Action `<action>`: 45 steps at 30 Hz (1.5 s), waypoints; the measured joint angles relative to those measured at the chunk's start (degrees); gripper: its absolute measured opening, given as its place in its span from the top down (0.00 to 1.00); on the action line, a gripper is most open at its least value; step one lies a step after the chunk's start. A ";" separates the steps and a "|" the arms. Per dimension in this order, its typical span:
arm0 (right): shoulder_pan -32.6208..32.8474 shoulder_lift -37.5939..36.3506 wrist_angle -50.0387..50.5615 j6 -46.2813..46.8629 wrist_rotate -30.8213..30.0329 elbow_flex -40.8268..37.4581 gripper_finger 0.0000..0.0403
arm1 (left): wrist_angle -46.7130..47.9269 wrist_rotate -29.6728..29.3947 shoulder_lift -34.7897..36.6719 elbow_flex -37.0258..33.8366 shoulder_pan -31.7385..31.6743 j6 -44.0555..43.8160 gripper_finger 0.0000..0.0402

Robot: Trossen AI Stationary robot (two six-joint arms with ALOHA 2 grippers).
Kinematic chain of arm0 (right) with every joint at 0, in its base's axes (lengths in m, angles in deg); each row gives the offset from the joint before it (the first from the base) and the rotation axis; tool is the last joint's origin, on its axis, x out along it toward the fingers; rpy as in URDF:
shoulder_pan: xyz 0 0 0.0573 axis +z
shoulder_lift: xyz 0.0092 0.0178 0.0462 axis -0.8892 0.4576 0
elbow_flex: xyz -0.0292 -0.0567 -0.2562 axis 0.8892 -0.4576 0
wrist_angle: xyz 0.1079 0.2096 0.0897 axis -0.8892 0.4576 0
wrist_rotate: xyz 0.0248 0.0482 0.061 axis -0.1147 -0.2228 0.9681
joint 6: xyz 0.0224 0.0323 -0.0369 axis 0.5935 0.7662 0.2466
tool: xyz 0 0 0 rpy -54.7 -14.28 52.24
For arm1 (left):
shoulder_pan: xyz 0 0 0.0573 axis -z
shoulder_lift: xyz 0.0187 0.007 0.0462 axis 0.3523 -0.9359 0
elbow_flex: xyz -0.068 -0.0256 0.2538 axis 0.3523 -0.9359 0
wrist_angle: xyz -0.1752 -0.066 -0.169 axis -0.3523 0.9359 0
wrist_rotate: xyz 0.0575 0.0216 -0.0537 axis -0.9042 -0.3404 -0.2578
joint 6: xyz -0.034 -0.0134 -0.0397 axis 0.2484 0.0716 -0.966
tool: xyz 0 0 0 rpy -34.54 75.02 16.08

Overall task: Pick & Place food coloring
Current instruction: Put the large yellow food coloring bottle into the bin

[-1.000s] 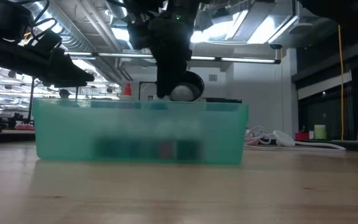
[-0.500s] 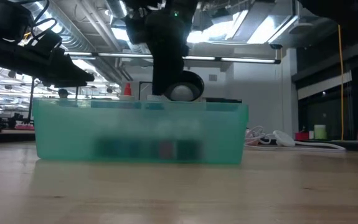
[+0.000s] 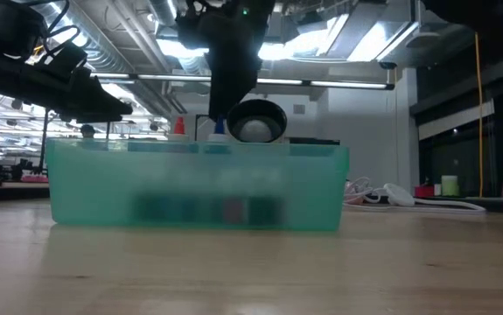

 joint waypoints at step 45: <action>15.87 -41.14 -5.99 46.65 11.63 -52.69 0.30 | 0.00 0.00 -0.01 0.00 -0.02 0.00 0.10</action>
